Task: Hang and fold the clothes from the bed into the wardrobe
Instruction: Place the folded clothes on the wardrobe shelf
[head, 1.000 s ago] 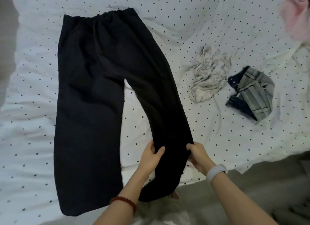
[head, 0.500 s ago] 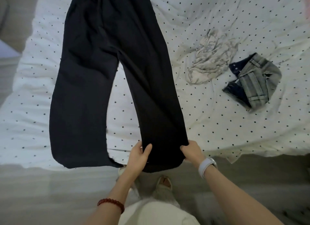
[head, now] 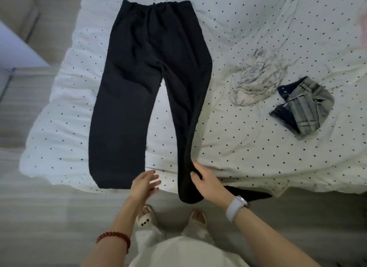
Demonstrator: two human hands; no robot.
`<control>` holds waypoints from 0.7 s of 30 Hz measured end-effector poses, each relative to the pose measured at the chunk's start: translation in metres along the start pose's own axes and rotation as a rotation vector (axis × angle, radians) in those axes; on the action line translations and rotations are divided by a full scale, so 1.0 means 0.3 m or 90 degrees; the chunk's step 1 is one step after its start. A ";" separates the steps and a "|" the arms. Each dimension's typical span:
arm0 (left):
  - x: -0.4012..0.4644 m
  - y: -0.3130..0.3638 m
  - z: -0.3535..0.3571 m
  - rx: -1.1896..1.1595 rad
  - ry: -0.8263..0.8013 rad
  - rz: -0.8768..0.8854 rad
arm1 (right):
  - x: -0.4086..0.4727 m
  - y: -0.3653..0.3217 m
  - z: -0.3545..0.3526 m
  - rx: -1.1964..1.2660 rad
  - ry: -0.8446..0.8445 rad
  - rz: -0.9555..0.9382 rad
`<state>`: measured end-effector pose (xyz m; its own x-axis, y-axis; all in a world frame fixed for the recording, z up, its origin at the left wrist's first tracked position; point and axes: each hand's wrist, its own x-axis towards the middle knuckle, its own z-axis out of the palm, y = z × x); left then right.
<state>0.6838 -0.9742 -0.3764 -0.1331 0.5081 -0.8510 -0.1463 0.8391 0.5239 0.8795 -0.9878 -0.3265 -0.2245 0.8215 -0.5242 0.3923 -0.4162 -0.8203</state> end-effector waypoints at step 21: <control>0.176 0.189 -0.638 0.270 0.040 0.111 | 0.398 -0.183 0.501 -0.195 -0.043 0.137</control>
<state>0.4808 -0.9370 -0.3843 -0.1809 0.6474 -0.7404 0.2952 0.7539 0.5870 0.6971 -0.9254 -0.3784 -0.1615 0.6960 -0.6997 0.6832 -0.4328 -0.5882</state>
